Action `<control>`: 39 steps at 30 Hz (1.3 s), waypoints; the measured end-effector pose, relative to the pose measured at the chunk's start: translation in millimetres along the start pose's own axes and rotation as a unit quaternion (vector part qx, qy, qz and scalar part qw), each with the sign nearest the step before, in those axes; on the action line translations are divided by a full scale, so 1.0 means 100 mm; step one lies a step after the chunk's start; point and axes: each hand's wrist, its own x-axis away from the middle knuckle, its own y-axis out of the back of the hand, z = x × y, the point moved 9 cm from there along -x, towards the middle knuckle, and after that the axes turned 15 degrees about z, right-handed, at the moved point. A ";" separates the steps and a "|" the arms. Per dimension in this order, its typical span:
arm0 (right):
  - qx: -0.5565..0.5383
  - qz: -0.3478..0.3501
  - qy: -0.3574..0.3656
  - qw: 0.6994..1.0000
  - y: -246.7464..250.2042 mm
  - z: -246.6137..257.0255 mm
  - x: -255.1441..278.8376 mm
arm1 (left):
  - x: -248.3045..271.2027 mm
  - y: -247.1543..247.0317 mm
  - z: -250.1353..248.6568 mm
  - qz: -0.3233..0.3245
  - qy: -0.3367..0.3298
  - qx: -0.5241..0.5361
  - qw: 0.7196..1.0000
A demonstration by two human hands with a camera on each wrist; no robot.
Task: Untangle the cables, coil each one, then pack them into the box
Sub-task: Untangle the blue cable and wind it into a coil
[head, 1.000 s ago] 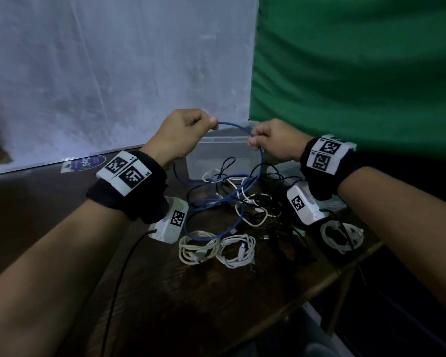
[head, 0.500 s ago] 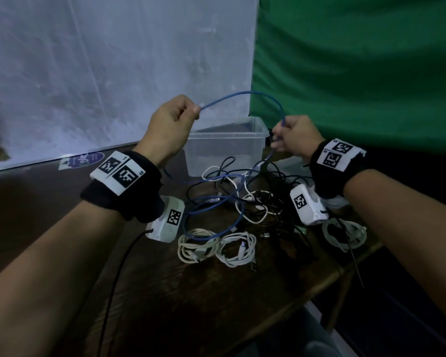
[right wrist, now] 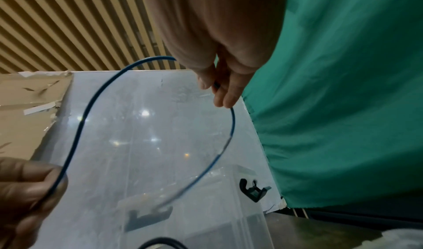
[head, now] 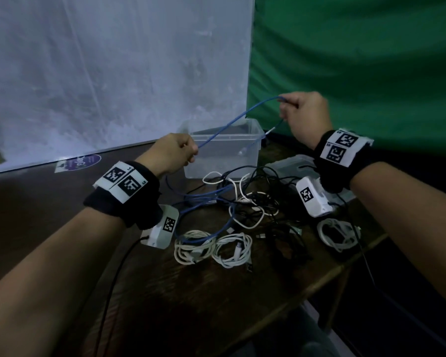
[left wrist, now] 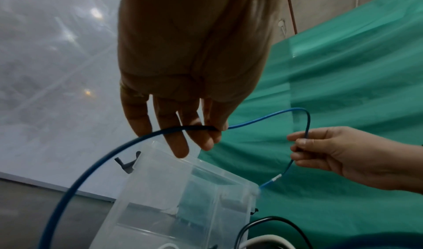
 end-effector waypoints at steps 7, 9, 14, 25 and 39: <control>-0.015 -0.021 0.003 1.000 0.07 0.13 0.03 | 0.08 0.18 -0.25 -0.086 -0.048 -0.107 0.989; 0.007 -0.020 -0.015 1.000 0.07 0.15 0.08 | 0.15 0.26 -0.40 -0.138 -0.117 -0.060 0.982; -0.100 0.033 -0.058 0.993 -0.09 0.14 0.18 | 0.24 0.27 -0.54 -0.162 -0.189 0.134 0.959; -0.311 0.250 -0.194 0.896 -0.96 0.11 0.56 | 0.21 -0.07 -0.62 -0.063 -0.189 0.271 0.942; -0.158 0.288 -0.097 0.940 -1.07 0.37 0.58 | 0.10 -0.20 -0.54 -0.055 -0.145 0.259 0.953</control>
